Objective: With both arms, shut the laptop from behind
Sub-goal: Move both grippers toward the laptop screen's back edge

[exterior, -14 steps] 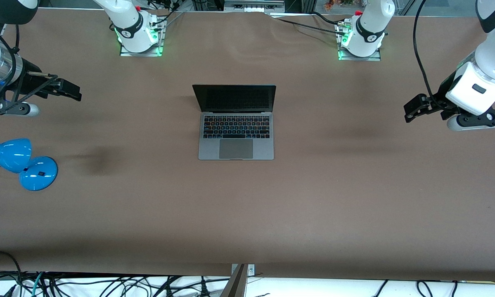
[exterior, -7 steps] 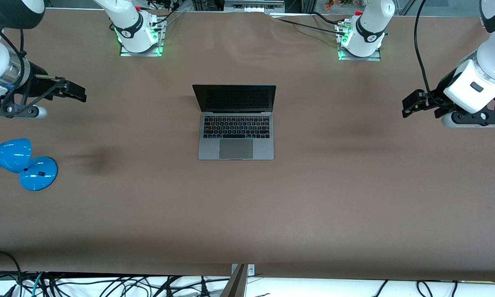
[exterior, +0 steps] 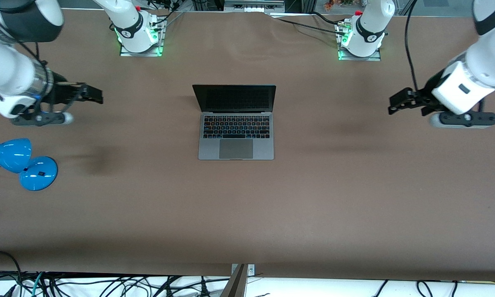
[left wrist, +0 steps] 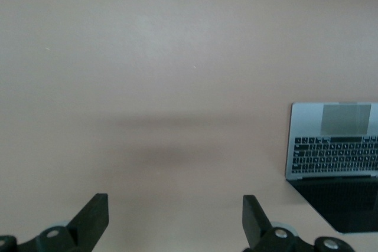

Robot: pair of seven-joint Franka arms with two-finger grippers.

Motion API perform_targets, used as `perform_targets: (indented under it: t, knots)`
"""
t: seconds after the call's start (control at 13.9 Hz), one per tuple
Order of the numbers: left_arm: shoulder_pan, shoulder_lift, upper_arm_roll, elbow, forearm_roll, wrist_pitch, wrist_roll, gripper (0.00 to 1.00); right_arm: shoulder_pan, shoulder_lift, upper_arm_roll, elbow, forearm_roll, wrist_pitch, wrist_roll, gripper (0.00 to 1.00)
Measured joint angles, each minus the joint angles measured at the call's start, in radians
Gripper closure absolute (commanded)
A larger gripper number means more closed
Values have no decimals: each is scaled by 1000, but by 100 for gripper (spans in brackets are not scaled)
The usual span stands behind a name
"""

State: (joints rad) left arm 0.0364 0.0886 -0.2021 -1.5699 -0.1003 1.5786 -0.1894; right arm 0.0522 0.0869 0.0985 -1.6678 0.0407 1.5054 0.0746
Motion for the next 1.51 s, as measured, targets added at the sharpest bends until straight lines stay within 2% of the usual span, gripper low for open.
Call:
perform_targets:
  t: [0.22, 0.36, 0.65, 0.86, 1.15, 1.51]
  knots:
    - [-5, 2, -109, -28, -1, 0, -112, 0, 13, 8, 60, 0, 1, -3, 1, 0]
    - [-11, 2, -185, -42, -1, 0, -177, 0, 52, 11, 74, 0, 3, -3, 14, 1]
    - [-16, 2, -294, -72, -40, 1, -303, 0, 201, 38, 80, -1, 6, -3, 229, 26]
    - [-15, 3, -318, -95, -79, 1, -353, 0, 304, 64, 84, -6, 23, -34, 357, 57]
    - [-16, 23, -399, -117, -80, 14, -490, 0, 318, 97, 80, -15, 218, -148, 392, 76]
    - [-22, 84, -519, -146, -80, 81, -706, 10, 324, 147, 80, -64, 279, -163, 395, 80]
